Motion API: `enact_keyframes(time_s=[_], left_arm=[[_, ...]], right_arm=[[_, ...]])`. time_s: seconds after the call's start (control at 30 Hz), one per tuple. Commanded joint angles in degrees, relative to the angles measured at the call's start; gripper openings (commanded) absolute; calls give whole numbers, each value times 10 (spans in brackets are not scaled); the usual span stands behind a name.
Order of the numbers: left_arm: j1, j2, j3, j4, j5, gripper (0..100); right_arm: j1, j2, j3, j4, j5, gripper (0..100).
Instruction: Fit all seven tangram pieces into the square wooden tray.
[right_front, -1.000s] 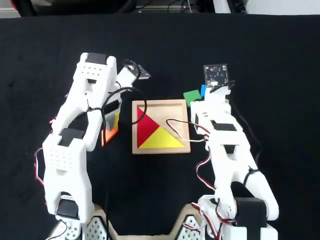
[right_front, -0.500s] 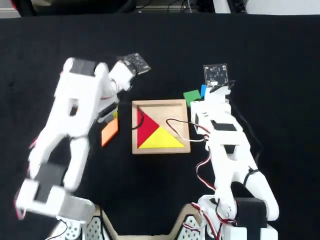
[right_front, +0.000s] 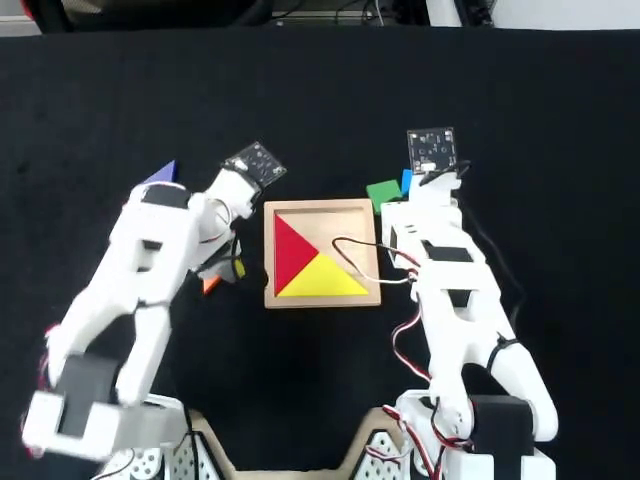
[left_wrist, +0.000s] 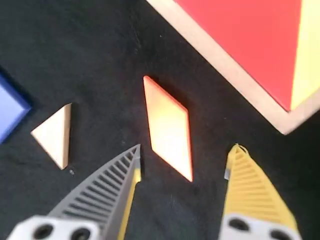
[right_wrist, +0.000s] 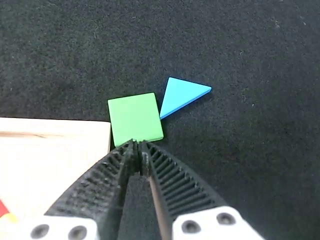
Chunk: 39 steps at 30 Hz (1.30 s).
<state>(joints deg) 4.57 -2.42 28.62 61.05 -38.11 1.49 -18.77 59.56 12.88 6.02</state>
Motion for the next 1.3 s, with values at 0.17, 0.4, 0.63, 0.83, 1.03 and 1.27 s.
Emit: enact_keyframes(time_s=[0.17, 0.4, 0.63, 0.83, 1.03, 1.27], left_arm=[[-5, 135, -114, -7, -32, 270], [-4, 138, -105, -7, -88, 270], [-2, 175, -111, -3, -94, 198], [-1, 191, -123, -1, -101, 195], [7, 193, -122, -1, -101, 114], [6, 193, -119, -1, -102, 73]], right_arm=[[9, -21, -24, -12, 4, 15], [6, -21, -24, -12, 4, 15], [5, -21, -22, -13, 4, 15], [4, -21, -22, -13, 4, 15], [4, -21, -22, -13, 4, 15], [4, -21, -22, -13, 4, 15]])
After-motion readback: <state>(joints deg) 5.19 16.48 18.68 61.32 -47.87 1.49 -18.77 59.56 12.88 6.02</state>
